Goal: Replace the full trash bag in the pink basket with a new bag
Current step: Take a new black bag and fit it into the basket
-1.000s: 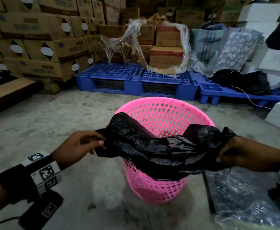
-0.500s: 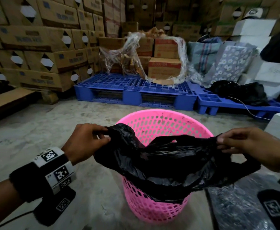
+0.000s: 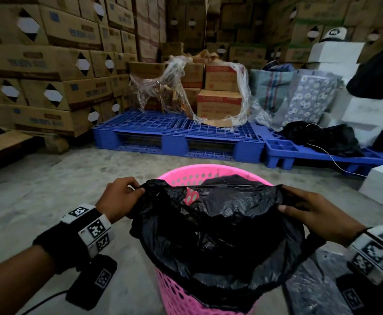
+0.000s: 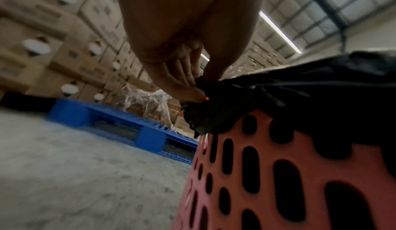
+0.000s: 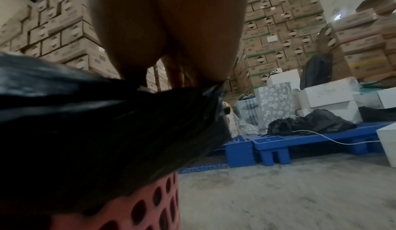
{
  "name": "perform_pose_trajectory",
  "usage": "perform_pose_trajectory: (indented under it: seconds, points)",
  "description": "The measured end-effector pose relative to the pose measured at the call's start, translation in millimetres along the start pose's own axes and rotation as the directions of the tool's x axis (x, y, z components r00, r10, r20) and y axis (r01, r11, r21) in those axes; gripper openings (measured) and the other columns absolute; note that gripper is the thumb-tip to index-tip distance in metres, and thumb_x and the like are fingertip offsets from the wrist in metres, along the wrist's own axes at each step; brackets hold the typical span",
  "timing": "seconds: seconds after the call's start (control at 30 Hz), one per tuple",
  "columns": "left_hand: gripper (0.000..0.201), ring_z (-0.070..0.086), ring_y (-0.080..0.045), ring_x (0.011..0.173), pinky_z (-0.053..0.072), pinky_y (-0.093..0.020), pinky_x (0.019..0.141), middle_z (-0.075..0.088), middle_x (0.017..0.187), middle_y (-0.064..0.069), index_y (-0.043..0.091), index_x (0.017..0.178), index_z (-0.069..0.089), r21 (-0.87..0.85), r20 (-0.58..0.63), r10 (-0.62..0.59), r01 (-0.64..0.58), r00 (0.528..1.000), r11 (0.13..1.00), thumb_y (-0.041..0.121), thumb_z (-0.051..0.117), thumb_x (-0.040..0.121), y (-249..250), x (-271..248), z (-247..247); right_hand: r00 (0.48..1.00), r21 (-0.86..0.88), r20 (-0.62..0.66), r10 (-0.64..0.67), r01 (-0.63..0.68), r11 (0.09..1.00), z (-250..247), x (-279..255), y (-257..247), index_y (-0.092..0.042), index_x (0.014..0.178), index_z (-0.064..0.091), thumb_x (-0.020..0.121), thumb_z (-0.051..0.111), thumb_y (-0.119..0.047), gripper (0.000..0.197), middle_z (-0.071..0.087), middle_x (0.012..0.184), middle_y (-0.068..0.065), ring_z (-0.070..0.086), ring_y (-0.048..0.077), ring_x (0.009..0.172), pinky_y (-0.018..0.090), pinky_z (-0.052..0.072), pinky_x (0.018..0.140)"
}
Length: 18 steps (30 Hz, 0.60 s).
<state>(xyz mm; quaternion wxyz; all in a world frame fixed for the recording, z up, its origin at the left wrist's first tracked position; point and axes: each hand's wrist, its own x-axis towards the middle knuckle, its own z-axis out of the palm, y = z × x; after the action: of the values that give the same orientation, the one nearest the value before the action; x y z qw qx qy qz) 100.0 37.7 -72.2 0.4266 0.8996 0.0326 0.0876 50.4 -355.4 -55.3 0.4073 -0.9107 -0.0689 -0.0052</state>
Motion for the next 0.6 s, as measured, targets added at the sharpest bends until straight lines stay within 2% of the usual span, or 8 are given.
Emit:
perform_pose_trajectory:
  seconds: [0.07, 0.13, 0.17, 0.23, 0.3, 0.37, 0.47, 0.6]
  points:
    - [0.013, 0.058, -0.027, 0.050, 0.049, -0.027, 0.039, 0.066, 0.068, -0.023, 0.006, 0.074, 0.060, -0.094, 0.001, -0.081, 0.080, 0.997, 0.992, 0.013, 0.060, 0.086, -2.0, 11.4, 3.9, 1.000, 0.023, 0.005, 0.022, -0.022, 0.999, 0.3, 10.0, -0.1, -0.023, 0.125, 0.049, 0.079, 0.068, -0.022, 0.050, 0.062, 0.112, -0.009, 0.062, -0.012, 0.086, 0.003, 0.048, 0.070]
    - [0.018, 0.054, -0.022, 0.041, 0.042, -0.021, 0.040, 0.059, 0.064, -0.021, 0.006, 0.071, 0.057, -0.165, 0.032, -0.155, 0.159, 0.987, 0.974, 0.013, 0.058, 0.087, -3.3, 19.1, 6.7, 0.998, -0.022, -0.009, 0.061, -0.061, 0.998, -0.2, 20.5, 3.8, -0.021, 0.127, 0.050, 0.061, 0.074, -0.055, 0.079, 0.060, 0.118, -0.001, 0.059, 0.006, 0.104, 0.020, 0.049, 0.088]
    - [0.020, 0.047, -0.018, 0.033, 0.036, -0.017, 0.035, 0.053, 0.060, -0.017, 0.005, 0.070, 0.055, -0.201, 0.066, -0.181, 0.191, 0.981, 0.961, 0.013, 0.056, 0.089, -4.4, 22.4, 8.2, 0.995, -0.037, 0.000, 0.097, -0.097, 0.995, -0.7, 26.2, 4.9, -0.021, 0.126, 0.052, 0.060, 0.073, -0.058, 0.078, 0.062, 0.117, 0.001, 0.057, 0.014, 0.109, 0.030, 0.049, 0.093]
    - [0.023, 0.036, -0.015, 0.026, 0.025, -0.014, 0.030, 0.044, 0.057, -0.012, 0.006, 0.070, 0.054, -0.239, 0.145, -0.199, 0.229, 0.969, 0.944, 0.011, 0.049, 0.092, -7.0, 27.8, 10.2, 0.987, -0.030, 0.024, 0.160, -0.159, 0.987, -1.8, 36.6, 4.5, -0.018, 0.119, 0.058, 0.079, 0.068, -0.031, 0.044, 0.069, 0.106, 0.007, 0.065, 0.021, 0.101, 0.038, 0.053, 0.088]
    - [0.026, 0.033, -0.015, 0.026, 0.022, -0.012, 0.030, 0.042, 0.055, -0.010, 0.006, 0.069, 0.055, -0.241, 0.212, -0.207, 0.257, 0.955, 0.936, 0.007, 0.043, 0.093, -9.2, 29.8, 12.5, 0.980, -0.007, 0.016, 0.200, -0.200, 0.980, -0.4, 47.6, 5.0, -0.013, 0.108, 0.063, 0.085, 0.062, -0.019, 0.024, 0.075, 0.087, 0.011, 0.072, 0.023, 0.080, 0.034, 0.058, 0.072]
    - [0.032, 0.032, -0.012, 0.025, 0.021, -0.009, 0.031, 0.040, 0.050, -0.007, 0.007, 0.063, 0.054, -0.263, 0.259, -0.226, 0.294, 0.939, 0.919, 0.004, 0.040, 0.092, -10.1, 32.2, 16.3, 0.969, -0.016, -0.006, 0.247, -0.247, 0.969, 1.3, 55.9, 4.1, -0.011, 0.093, 0.066, 0.086, 0.062, -0.016, 0.009, 0.075, 0.084, 0.020, 0.070, 0.025, 0.066, 0.025, 0.055, 0.058]
    - [0.030, 0.034, -0.010, 0.023, 0.024, -0.009, 0.031, 0.041, 0.049, -0.009, 0.006, 0.063, 0.054, -0.258, 0.210, -0.243, 0.294, 0.947, 0.920, 0.006, 0.046, 0.092, -7.1, 33.6, 15.8, 0.957, -0.051, -0.034, 0.288, -0.289, 0.956, 3.3, 61.9, 6.7, -0.006, 0.081, 0.068, 0.086, 0.062, -0.014, 0.012, 0.073, 0.086, 0.025, 0.063, 0.016, 0.050, 0.014, 0.047, 0.042]
    - [0.020, 0.059, -0.021, 0.049, 0.042, -0.024, 0.044, 0.066, 0.066, -0.014, 0.005, 0.086, 0.061, -0.099, -0.030, -0.110, 0.107, 0.993, 0.989, 0.024, 0.057, 0.089, -3.3, 10.5, 0.7, 0.923, -0.017, -0.065, 0.379, -0.381, 0.924, -1.0, 48.1, 3.1, 0.006, 0.084, 0.067, 0.086, 0.061, -0.017, 0.024, 0.068, 0.089, 0.035, 0.064, 0.031, 0.061, 0.030, 0.050, 0.053]
